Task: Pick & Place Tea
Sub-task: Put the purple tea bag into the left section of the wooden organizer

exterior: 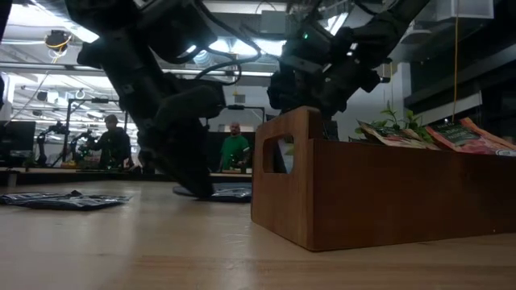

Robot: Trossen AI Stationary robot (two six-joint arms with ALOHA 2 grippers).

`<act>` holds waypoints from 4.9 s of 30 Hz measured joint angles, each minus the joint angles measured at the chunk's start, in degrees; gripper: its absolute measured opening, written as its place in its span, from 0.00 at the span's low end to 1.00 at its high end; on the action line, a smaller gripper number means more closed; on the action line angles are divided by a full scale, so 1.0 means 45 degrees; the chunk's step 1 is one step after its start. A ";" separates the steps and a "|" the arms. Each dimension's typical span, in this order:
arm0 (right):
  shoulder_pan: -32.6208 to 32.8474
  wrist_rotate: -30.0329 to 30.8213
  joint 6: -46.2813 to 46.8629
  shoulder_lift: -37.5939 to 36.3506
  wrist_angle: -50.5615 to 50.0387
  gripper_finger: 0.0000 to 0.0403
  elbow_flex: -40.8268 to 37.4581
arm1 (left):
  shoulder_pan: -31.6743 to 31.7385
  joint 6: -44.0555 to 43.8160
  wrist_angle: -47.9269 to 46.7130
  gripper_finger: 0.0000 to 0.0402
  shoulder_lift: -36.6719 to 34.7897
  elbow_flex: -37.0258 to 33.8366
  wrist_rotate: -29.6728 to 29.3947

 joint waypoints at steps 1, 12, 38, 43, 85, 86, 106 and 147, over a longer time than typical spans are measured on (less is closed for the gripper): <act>-0.0072 -0.0111 0.0123 0.0077 0.0012 0.26 0.0000 | -0.0004 -0.0069 0.0048 0.17 0.0029 0.0008 -0.0013; -0.0200 -0.1062 0.0252 0.1514 0.0685 0.26 0.0052 | -0.0010 -0.0156 0.0594 0.11 0.0177 -0.0012 -0.0274; -0.0200 -0.1513 -0.0570 0.2568 0.0584 0.09 0.1724 | -0.0039 -0.0146 0.0904 0.07 0.0182 -0.0011 -0.0565; -0.0200 -0.1997 -0.0847 0.2568 0.0290 0.03 0.1724 | -0.0039 0.0401 0.1337 0.07 0.0100 -0.0021 -0.0518; 0.0990 0.1676 -0.4548 -0.0735 -0.2613 0.01 0.1724 | 0.1961 0.3429 0.1269 0.44 -0.3752 -0.0011 0.1223; 0.0990 0.1771 -0.4548 -0.0735 -0.2577 0.01 0.1724 | 0.2013 0.3430 0.1265 0.44 -0.3752 -0.0011 0.1341; 0.1055 0.1726 -0.4169 -0.0749 -0.1581 0.01 0.1719 | 0.2220 0.5095 0.1455 0.34 -0.3752 -0.0011 0.1520; 0.2950 0.4809 -0.2050 -0.6004 -0.8377 0.21 0.1719 | -0.2605 0.1384 0.5286 0.00 -0.3758 -0.0001 -0.1324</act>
